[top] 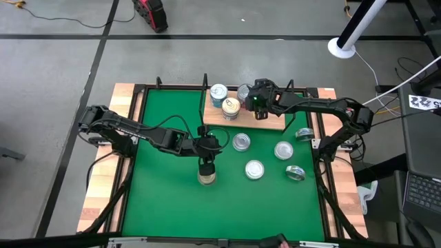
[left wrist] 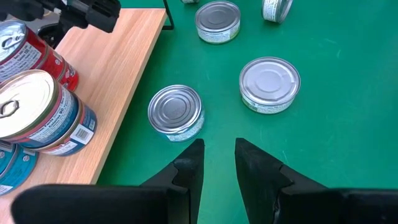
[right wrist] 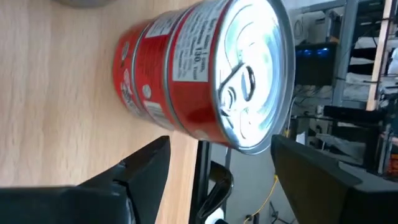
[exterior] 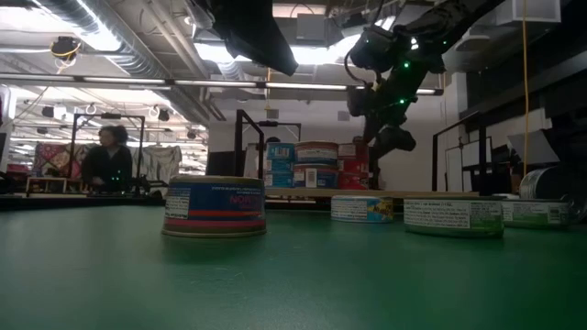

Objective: Stack canned seafood by type on shelf
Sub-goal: Put the green white tuna can on the shelf

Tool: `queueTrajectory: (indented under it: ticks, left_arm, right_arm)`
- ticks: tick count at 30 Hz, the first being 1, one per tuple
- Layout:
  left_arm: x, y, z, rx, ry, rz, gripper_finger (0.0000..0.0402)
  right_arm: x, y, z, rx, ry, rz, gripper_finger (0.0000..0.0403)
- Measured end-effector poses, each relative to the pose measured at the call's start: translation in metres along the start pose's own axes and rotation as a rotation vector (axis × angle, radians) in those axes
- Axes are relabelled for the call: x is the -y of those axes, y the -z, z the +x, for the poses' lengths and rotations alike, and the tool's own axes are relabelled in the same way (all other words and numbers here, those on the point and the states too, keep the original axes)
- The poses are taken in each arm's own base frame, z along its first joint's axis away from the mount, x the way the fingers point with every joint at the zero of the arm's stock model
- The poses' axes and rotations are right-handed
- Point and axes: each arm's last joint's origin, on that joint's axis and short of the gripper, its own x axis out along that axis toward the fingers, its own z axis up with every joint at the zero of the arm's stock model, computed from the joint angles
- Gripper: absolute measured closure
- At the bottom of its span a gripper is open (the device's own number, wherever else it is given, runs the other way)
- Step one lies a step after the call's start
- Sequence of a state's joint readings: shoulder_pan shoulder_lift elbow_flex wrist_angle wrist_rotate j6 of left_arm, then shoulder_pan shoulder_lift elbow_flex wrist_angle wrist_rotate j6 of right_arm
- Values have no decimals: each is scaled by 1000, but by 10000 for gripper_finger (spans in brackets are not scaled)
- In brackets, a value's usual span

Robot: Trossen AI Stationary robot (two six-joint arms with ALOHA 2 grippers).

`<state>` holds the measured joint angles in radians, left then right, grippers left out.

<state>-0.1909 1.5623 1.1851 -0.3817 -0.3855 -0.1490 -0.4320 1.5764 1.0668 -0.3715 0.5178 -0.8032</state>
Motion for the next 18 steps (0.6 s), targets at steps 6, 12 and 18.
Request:
queueTrajectory:
  ticks: [6, 12, 18]
  left_arm:
    - [0, 0, 0, 0, 0, 0, 315]
    - [0, 0, 0, 0, 0, -1, 315]
    - [0, -1, 0, 14, 2, -6, 316]
  right_arm:
    - [1, 1, -2, -14, 20, 19, 127]
    - [10, 7, -18, -34, 67, 54, 127]
    - [15, 17, -56, 3, 71, 168, 127]
